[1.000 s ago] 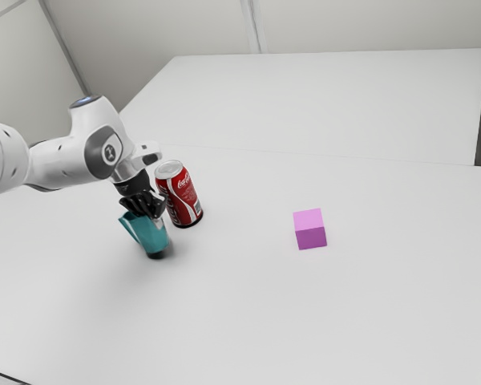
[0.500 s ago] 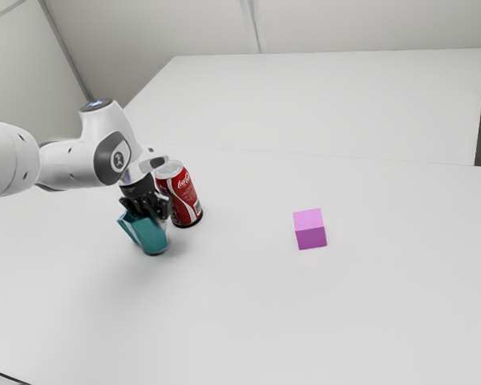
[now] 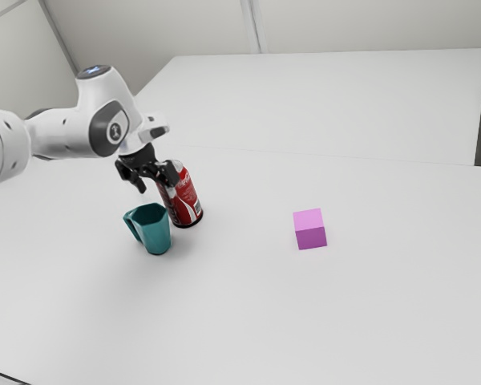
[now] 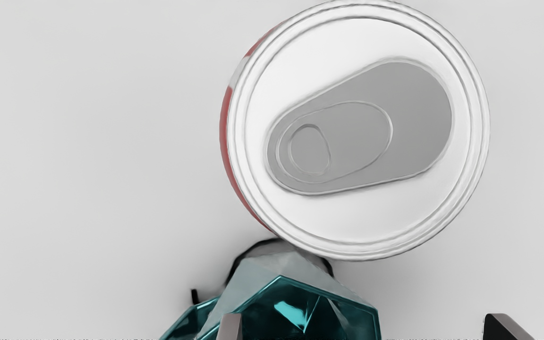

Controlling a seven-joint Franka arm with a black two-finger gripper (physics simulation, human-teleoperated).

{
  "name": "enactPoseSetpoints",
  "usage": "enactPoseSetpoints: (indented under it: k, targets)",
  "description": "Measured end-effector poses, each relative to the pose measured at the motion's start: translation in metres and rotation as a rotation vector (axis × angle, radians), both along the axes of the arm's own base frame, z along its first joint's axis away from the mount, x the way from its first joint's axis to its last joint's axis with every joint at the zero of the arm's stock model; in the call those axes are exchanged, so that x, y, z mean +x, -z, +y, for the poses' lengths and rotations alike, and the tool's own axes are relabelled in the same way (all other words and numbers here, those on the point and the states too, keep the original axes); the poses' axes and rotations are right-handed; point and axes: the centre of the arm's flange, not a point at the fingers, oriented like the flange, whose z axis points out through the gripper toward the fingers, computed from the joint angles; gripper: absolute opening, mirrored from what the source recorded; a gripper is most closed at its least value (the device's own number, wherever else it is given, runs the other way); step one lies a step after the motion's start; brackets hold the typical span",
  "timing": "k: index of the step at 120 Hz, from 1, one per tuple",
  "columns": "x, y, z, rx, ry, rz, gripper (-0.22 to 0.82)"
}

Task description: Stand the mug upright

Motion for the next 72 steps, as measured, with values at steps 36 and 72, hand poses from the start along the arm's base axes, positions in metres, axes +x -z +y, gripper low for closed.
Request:
enactPoseSetpoints:
  k: [36,72]
  targets:
    - [0.013,-0.09,-0.009,0.059,0.065,-0.029,0.59]
    - [0.013,-0.205,-0.017,0.119,0.092,-0.05,0.6]
